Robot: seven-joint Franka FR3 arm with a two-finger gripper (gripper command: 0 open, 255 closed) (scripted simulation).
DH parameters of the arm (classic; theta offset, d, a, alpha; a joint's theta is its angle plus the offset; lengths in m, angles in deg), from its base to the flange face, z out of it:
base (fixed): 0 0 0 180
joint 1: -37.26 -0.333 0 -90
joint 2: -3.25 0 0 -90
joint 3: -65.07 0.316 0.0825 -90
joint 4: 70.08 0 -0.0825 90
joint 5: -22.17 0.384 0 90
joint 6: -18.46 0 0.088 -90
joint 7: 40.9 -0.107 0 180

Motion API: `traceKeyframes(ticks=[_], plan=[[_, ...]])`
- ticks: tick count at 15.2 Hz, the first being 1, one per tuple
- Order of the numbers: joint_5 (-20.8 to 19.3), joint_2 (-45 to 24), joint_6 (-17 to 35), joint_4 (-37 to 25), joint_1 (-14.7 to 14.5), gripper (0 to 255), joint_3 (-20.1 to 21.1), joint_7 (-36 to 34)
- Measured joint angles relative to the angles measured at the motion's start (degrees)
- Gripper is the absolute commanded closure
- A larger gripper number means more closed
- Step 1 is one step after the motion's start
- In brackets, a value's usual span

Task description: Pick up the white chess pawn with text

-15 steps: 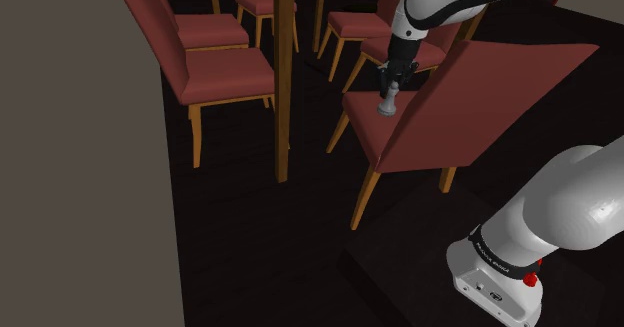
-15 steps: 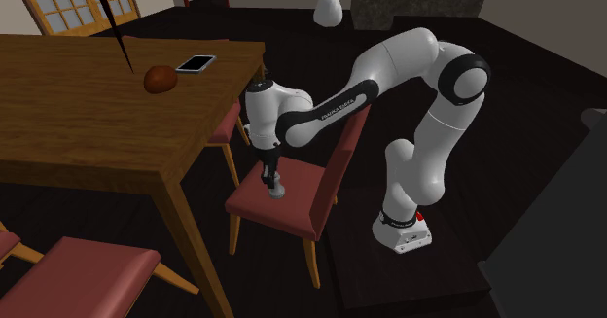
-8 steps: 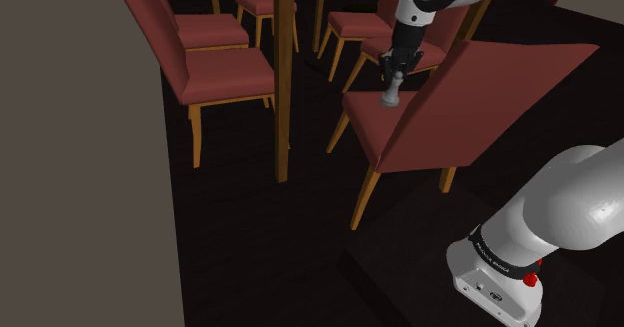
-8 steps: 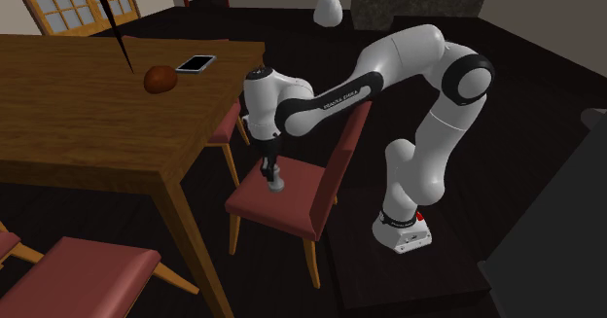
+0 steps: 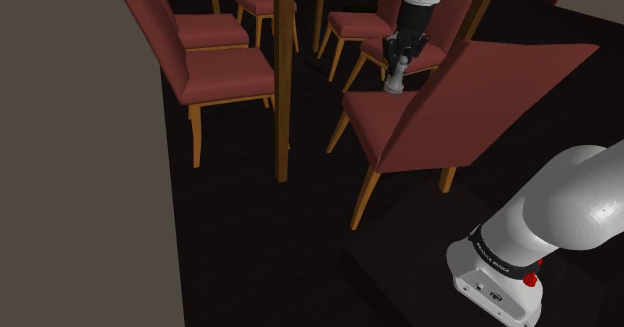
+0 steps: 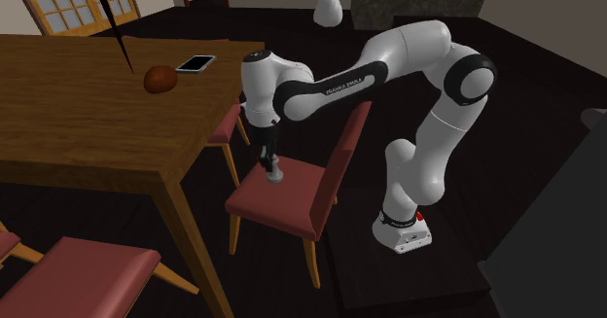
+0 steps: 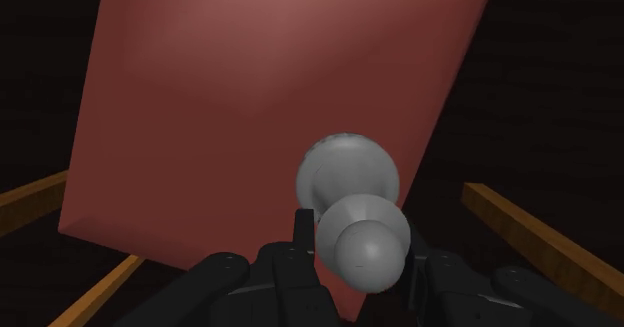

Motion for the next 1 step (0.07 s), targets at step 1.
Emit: traceKeyframes(ticks=[1], plan=[[0.0,-0.1,-0.4,-0.5,0.0,255,-0.1,0.1]])
